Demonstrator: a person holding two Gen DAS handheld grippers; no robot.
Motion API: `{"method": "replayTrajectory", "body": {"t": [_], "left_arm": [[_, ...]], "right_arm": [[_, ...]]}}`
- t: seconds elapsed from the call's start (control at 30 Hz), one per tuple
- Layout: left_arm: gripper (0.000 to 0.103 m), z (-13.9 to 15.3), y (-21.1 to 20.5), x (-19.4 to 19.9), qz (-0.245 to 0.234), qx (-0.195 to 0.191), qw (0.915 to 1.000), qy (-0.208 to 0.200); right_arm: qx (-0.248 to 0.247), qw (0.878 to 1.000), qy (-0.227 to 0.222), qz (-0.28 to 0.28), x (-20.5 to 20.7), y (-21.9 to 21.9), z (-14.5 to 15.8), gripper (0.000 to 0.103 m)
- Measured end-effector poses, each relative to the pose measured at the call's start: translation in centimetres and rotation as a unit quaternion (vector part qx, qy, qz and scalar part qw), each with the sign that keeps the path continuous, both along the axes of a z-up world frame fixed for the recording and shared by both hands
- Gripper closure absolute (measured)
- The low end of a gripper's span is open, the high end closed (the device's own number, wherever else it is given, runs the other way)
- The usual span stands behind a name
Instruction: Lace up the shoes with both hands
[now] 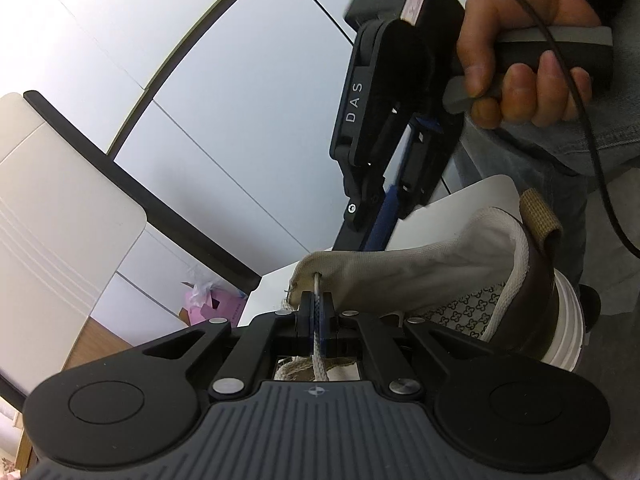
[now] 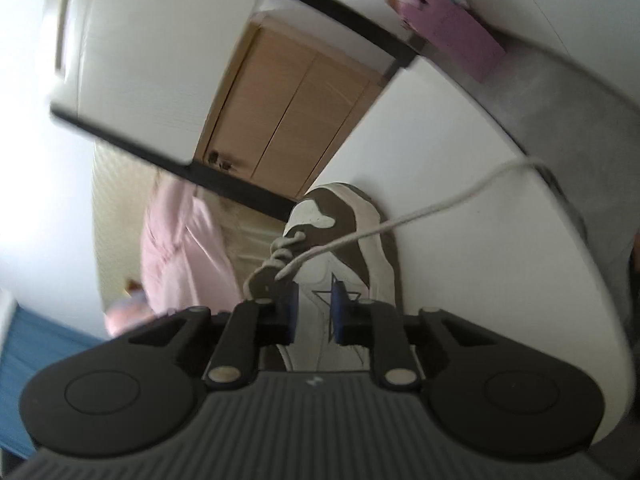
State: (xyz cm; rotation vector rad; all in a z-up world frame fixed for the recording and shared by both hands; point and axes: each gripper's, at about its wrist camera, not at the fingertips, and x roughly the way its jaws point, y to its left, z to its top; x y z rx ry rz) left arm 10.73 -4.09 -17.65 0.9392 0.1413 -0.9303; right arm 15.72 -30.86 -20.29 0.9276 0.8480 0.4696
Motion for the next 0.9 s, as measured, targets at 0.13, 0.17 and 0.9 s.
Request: {"method": "replayTrajectory", "body": {"t": [0.13, 0.17, 0.9], "left_arm": [[0.1, 0.1, -0.1, 0.1, 0.005, -0.003, 0.9999, 0.009], [0.1, 0.1, -0.1, 0.2, 0.006, -0.003, 0.9999, 0.012], [0.1, 0.5, 0.1, 0.9, 0.011, -0.029, 0.9989, 0.036]], "right_arm": [[-0.088, 0.994, -0.057, 0.026, -0.4, 1.6, 2.0, 0.091], [-0.109, 0.991, -0.071, 0.034, -0.5, 2.1, 2.5, 0.093], [0.036, 0.997, -0.067, -0.006, -0.1, -0.9, 1.0, 0.097]]}}
